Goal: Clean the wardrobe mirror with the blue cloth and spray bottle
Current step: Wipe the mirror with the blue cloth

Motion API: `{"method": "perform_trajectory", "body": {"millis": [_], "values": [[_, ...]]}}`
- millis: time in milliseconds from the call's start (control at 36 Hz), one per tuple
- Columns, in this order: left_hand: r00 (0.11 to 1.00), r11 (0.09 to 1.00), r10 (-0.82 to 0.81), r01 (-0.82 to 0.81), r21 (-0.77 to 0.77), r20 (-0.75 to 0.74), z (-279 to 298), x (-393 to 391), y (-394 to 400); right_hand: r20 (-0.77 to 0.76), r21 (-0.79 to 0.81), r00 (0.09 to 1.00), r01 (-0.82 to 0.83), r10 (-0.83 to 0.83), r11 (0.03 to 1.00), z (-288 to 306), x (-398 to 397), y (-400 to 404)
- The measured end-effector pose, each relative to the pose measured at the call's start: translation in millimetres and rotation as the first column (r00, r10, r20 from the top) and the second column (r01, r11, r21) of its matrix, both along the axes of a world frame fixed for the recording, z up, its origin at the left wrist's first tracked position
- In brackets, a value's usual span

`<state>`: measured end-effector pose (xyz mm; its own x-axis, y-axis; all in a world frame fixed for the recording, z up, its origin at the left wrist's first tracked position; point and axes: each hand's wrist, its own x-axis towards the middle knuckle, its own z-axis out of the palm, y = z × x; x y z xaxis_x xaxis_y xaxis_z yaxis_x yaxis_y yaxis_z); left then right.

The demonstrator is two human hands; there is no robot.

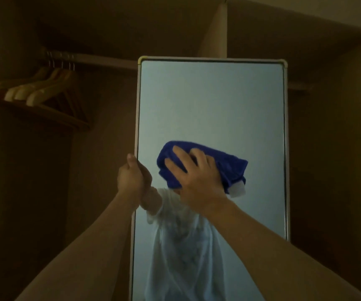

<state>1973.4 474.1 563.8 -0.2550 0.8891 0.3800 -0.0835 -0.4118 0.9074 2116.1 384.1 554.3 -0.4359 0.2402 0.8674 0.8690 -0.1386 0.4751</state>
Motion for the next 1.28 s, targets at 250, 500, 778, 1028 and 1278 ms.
{"method": "perform_trajectory", "body": {"millis": [250, 500, 778, 1028, 1278], "values": [[0.998, 0.997, 0.057, -0.055, 0.054, -0.038, -1, -4, -7, 0.169, -0.083, 0.982, -0.070, 0.084, 0.994, -17, 19, -14], [0.996, 0.996, 0.082, -0.082, 0.026, -0.023, 0, 0, -8, -0.132, -0.044, 0.991, -0.006, 0.000, 0.999, 58, 43, -36], [0.995, 0.995, 0.099, -0.099, 0.003, -0.027, 1, 1, -12, 0.043, -0.008, 0.998, -0.054, 0.054, 0.999, -15, 42, -22], [0.992, 0.992, 0.123, -0.123, 0.006, 0.003, 0, 3, -13, -0.215, 0.043, 0.975, -0.053, 0.061, 0.998, 28, 61, -33], [0.991, 0.991, 0.133, -0.133, -0.001, 0.024, -1, 4, -15, -0.499, 0.052, 0.859, 0.160, -0.113, 0.986, 83, 94, -41]]}}
